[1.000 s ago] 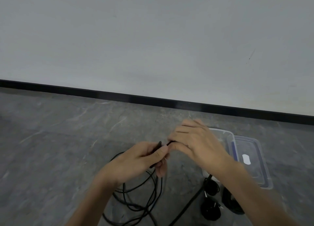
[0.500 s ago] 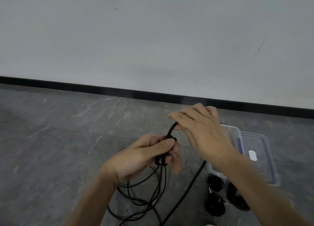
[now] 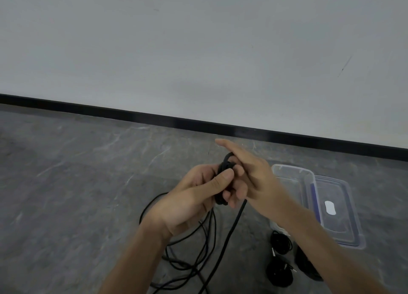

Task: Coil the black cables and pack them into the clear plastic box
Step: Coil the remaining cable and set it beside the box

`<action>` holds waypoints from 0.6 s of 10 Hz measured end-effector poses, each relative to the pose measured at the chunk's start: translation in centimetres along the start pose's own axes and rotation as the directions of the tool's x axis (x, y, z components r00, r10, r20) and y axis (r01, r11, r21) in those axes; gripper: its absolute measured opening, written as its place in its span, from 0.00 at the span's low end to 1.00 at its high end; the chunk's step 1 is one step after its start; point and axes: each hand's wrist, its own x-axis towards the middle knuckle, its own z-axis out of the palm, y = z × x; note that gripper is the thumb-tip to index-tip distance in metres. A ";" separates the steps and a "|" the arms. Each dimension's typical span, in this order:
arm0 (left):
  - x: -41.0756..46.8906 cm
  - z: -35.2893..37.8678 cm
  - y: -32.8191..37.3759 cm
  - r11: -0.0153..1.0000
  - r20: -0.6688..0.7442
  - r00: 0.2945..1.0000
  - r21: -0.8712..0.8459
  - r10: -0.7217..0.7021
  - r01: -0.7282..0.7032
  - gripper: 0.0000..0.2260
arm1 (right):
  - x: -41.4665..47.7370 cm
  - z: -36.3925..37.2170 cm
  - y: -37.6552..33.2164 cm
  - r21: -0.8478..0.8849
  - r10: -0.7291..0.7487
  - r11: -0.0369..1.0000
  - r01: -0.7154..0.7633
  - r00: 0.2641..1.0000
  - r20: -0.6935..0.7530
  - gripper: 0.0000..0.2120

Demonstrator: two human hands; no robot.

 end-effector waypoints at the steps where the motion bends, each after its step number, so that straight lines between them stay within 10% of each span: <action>1: 0.3 0.0 0.0 0.999 -0.045 0.998 0.009 0.042 -0.042 0.09 | -0.1 0.2 0.0 0.174 0.110 0.980 -0.101 0.993 -0.041 0.17; 6: 0.6 0.2 -0.1 0.989 -0.284 0.949 0.101 0.135 -0.111 0.12 | 0.1 2.3 -0.2 0.098 0.276 0.957 -0.274 0.961 -0.005 0.18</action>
